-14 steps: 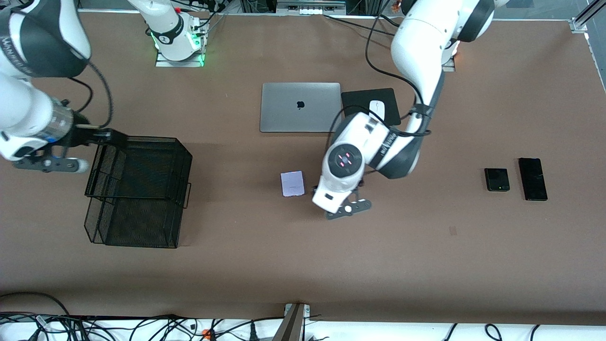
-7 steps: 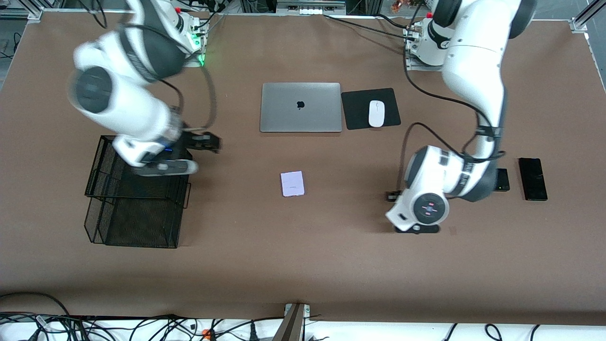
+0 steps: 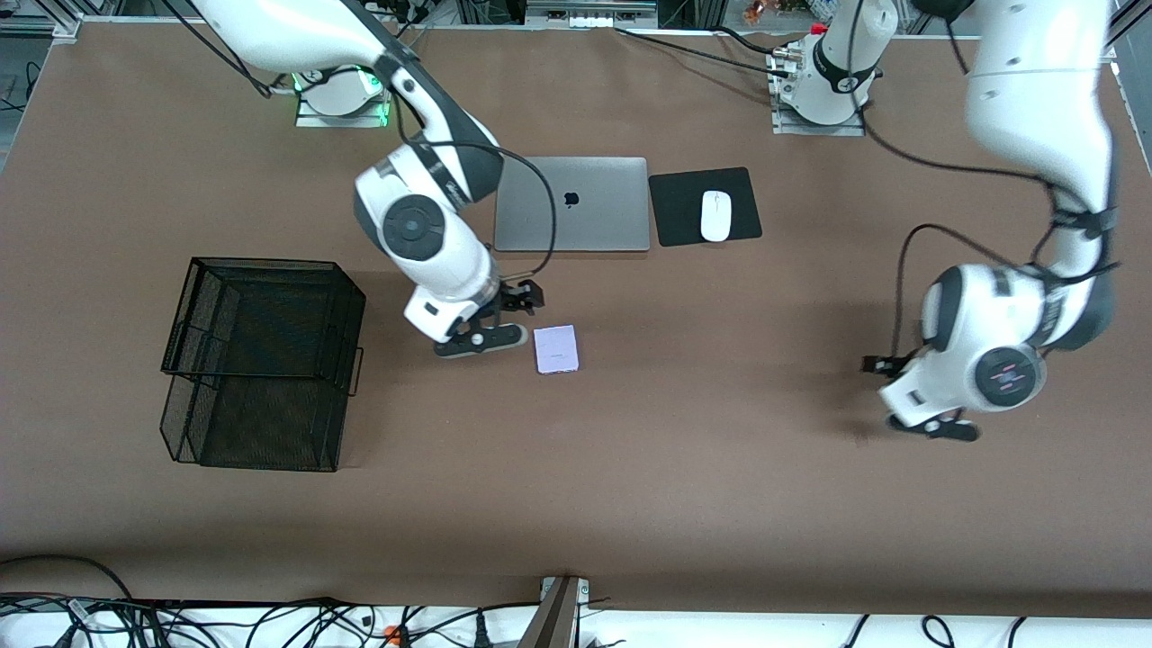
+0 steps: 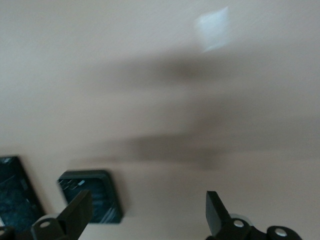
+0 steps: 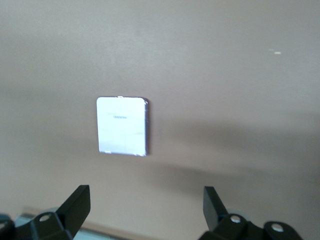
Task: Place phones with both arms
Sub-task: 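Move the left gripper to the flip phone while the right gripper reaches the white phone, then grasp the white phone with the right gripper while the left gripper grasps the flip phone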
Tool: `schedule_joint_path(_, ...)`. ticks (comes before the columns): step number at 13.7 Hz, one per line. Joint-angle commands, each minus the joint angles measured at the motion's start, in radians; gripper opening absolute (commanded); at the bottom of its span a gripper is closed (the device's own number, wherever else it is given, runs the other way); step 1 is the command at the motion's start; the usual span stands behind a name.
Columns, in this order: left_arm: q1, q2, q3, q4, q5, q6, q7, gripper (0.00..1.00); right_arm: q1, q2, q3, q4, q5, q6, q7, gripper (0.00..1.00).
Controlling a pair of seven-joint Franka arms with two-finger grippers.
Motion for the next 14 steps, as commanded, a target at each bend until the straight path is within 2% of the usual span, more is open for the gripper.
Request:
schedule_joint_path(1, 0.046, -0.128, -0.019, -0.218, 0.022, 0.14, 0.017, 1.0, 0.037, 0.065, -0.009, 0.017, -0.021, 0.084, 0.05, 1.0)
schedule_joint_path(3, 0.081, -0.174, -0.02, -0.36, 0.021, 0.311, 0.016, 1.0, 0.057, 0.103, -0.009, 0.018, -0.058, 0.148, 0.086, 1.0)
schedule_joint_path(5, 0.13, -0.19, -0.025, -0.442, 0.022, 0.431, 0.019, 1.0, 0.072, 0.14, -0.01, 0.023, -0.115, 0.191, 0.137, 1.0)
schedule_joint_path(8, 0.188, -0.188, -0.026, -0.486, 0.021, 0.514, 0.091, 1.0, 0.101, 0.177, -0.033, 0.034, -0.181, 0.251, 0.168, 1.0)
schedule_joint_path(12, 0.234, -0.165, -0.029, -0.479, -0.002, 0.56, 0.091, 1.0, 0.157, 0.194, -0.088, 0.037, -0.244, 0.28, 0.175, 1.0)
schedule_joint_path(14, 0.239, -0.138, -0.029, -0.476, -0.073, 0.608, 0.089, 1.0, 0.169, 0.211, -0.101, 0.055, -0.247, 0.299, 0.221, 1.0)
